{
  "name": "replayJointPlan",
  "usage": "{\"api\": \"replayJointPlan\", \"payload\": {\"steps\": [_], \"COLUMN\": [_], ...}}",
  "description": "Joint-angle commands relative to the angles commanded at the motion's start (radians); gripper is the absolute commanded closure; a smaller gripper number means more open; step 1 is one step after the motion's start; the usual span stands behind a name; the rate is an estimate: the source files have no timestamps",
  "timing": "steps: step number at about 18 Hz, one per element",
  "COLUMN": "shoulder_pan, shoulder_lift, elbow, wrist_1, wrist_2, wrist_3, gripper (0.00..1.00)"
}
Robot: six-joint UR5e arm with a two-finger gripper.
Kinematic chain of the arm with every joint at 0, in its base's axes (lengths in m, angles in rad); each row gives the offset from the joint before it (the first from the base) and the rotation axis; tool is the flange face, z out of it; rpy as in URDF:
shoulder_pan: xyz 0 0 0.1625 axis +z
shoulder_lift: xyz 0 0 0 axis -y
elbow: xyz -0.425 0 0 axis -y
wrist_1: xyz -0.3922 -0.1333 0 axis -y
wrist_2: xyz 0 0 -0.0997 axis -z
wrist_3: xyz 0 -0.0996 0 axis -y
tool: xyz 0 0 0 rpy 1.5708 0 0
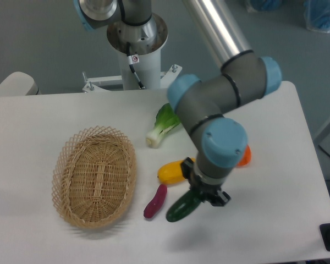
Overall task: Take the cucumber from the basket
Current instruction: 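Lift the cucumber out of the basket and carry it away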
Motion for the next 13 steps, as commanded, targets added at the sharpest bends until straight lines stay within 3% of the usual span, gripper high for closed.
{"api": "replayJointPlan", "payload": {"steps": [6,13], "shoulder_pan": [0.043,0.046], "shoulder_lift": [-0.046,-0.051], "elbow": [0.028,0.029], "wrist_1": [0.02,0.025], "wrist_2": [0.0,0.0], "wrist_3": [0.103,0.109], "gripper": [0.87,0.87]}}
